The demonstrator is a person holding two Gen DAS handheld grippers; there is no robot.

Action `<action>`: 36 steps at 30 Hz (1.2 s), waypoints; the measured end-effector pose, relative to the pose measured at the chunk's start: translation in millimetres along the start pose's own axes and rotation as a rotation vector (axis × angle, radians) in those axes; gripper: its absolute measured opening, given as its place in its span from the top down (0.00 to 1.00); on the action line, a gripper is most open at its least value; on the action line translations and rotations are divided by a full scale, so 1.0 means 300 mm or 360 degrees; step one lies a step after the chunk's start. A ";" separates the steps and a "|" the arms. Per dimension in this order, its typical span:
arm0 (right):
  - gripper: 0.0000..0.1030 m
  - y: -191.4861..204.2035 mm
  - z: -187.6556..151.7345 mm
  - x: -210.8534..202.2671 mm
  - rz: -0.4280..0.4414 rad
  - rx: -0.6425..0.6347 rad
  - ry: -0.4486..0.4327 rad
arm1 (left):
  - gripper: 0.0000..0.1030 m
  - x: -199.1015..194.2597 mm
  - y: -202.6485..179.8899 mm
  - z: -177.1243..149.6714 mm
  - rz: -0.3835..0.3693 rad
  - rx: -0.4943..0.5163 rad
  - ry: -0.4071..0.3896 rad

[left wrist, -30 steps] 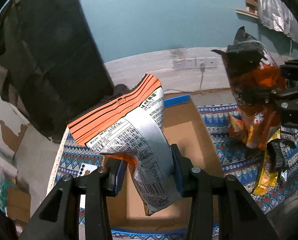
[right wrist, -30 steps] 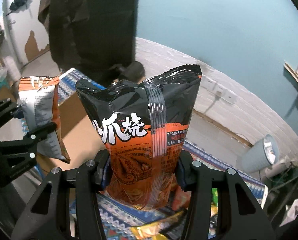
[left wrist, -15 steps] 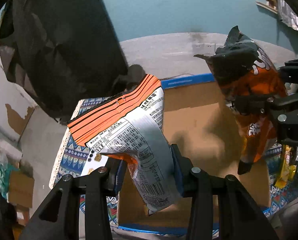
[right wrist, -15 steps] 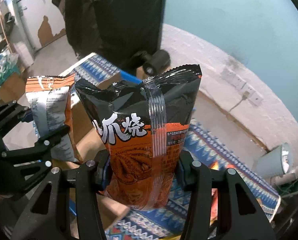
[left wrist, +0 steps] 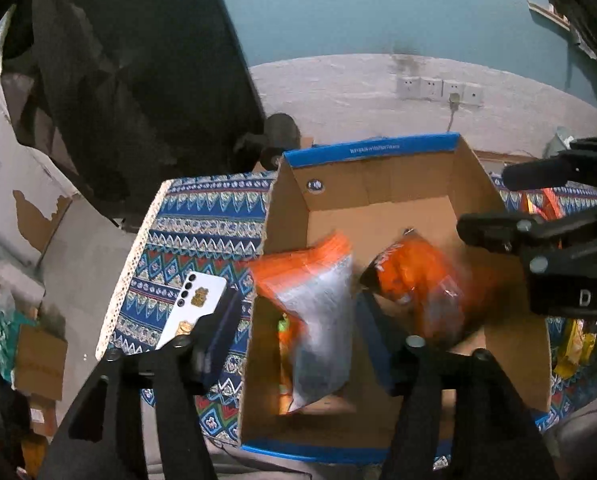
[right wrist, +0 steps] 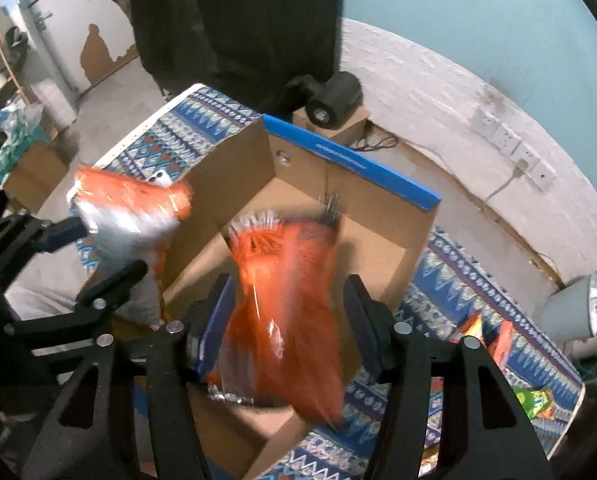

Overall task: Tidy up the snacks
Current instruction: 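Withdraw both tools from the box back toward the snack pile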

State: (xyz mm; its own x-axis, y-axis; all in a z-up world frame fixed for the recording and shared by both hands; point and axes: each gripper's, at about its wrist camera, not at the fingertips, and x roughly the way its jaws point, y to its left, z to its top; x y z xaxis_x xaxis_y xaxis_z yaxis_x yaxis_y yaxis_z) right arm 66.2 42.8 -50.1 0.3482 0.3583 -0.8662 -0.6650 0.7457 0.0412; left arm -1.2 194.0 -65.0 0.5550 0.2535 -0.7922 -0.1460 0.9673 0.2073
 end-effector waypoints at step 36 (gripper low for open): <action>0.19 -0.481 -0.402 -0.277 -0.0314 0.0369 0.0011 | 0.21 -0.177 -0.427 0.092 -0.0260 0.0370 -0.0183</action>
State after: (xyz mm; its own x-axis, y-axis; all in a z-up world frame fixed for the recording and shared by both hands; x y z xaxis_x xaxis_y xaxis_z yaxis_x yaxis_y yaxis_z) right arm 53.5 -162.2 -44.1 0.4503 0.1907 -0.8723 -0.4165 0.9090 -0.0163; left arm 10.7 56.6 -33.8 0.6467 0.0803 -0.7585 0.1369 0.9661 0.2190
